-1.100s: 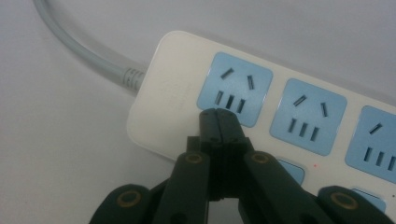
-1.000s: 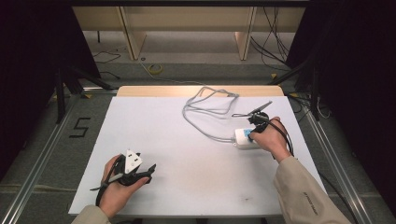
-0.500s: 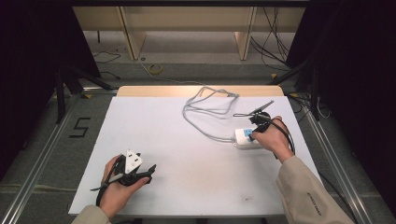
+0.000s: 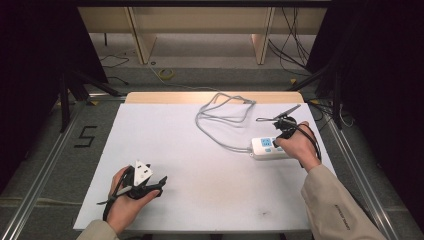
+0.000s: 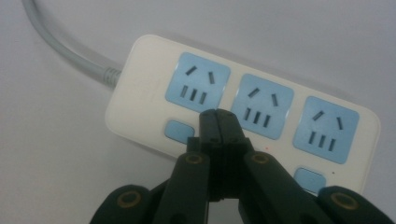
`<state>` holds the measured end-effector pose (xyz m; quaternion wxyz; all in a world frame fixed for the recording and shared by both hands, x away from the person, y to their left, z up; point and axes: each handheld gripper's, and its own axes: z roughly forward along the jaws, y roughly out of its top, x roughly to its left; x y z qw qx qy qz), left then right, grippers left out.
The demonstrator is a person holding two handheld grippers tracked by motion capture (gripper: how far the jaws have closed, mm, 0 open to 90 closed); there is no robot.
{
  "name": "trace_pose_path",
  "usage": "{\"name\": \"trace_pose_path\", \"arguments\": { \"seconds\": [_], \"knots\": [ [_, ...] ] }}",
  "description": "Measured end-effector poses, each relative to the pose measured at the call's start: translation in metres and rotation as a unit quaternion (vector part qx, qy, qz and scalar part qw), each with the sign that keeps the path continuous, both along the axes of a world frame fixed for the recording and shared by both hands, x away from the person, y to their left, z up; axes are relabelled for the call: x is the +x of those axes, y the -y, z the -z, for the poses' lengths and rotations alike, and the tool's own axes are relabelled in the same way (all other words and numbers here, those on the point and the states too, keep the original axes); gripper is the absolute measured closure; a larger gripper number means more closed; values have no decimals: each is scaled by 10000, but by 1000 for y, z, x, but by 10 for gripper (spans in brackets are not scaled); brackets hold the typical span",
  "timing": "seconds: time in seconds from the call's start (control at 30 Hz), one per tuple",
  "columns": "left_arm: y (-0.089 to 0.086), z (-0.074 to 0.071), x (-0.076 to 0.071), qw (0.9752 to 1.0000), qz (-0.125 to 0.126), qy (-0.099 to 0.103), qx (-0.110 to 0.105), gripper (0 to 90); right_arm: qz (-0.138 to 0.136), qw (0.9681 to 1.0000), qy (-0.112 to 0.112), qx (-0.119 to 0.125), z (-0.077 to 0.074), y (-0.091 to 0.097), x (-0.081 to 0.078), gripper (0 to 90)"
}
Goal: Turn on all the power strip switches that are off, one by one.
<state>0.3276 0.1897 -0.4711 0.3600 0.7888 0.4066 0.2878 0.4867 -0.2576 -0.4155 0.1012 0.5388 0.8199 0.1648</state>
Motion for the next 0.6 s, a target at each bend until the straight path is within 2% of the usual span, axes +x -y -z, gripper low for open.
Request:
{"name": "trace_pose_path", "arguments": {
  "seconds": [0.6],
  "knots": [
    [0,0,0,10000,-3,-6,21,301,234,9997,12,-61,-3,23,1,900]
  ]
}}
